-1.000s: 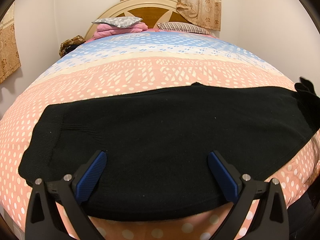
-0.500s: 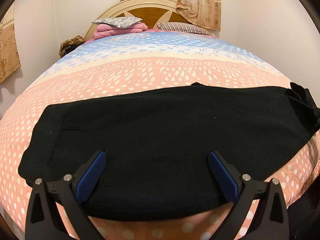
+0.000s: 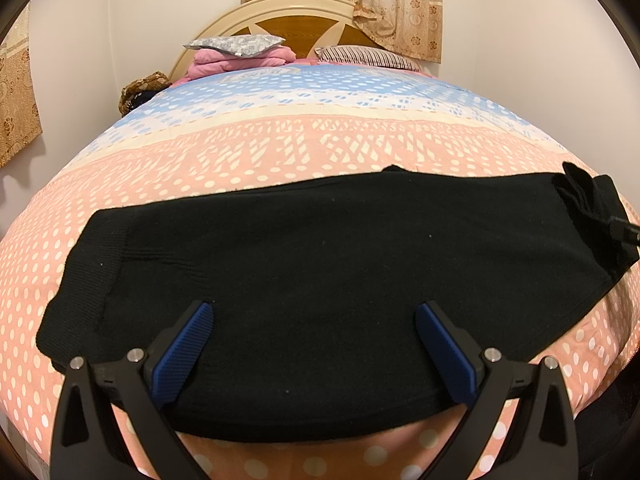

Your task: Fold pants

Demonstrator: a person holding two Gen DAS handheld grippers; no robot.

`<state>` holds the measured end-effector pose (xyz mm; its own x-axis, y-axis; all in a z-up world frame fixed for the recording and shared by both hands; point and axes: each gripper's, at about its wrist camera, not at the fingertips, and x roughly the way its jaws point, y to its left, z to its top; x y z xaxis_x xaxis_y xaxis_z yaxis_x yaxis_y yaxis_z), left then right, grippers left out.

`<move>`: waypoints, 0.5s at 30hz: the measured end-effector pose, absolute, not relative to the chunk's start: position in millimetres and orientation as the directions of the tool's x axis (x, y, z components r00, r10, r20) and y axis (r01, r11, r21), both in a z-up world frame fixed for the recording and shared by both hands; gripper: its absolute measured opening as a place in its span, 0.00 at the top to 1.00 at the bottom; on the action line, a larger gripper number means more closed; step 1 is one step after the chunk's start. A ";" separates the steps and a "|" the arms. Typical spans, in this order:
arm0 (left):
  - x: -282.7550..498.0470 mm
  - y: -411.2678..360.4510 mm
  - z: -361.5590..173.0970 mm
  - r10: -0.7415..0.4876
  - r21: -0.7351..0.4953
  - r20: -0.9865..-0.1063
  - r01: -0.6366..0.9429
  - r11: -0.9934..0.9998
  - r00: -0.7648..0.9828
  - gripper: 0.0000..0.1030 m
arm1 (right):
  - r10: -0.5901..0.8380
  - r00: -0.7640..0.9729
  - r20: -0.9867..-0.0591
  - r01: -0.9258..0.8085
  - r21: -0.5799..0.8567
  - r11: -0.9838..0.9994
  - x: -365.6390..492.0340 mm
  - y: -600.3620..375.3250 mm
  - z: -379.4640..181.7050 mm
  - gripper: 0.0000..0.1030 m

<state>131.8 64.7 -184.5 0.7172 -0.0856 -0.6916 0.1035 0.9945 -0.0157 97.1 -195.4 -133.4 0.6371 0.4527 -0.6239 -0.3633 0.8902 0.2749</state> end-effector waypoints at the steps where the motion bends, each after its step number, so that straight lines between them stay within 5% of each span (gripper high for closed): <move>1: 131.8 64.6 -184.4 -0.085 -0.015 -0.692 0.103 0.995 0.717 0.00 | 0.458 0.635 -0.622 -0.373 0.272 0.887 98.0 -191.8 -131.9 0.90; 15: 131.9 65.2 -184.6 -0.086 -0.016 -0.692 0.104 0.994 0.717 0.00 | 0.411 0.584 -0.700 -0.395 0.198 0.897 110.5 -162.9 -153.0 0.90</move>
<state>131.9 65.2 -184.6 0.7172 -0.0857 -0.6916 0.1037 0.9945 -0.0157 110.5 -162.9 -153.0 0.5843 0.4113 -0.6996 -0.3948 0.8972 0.1977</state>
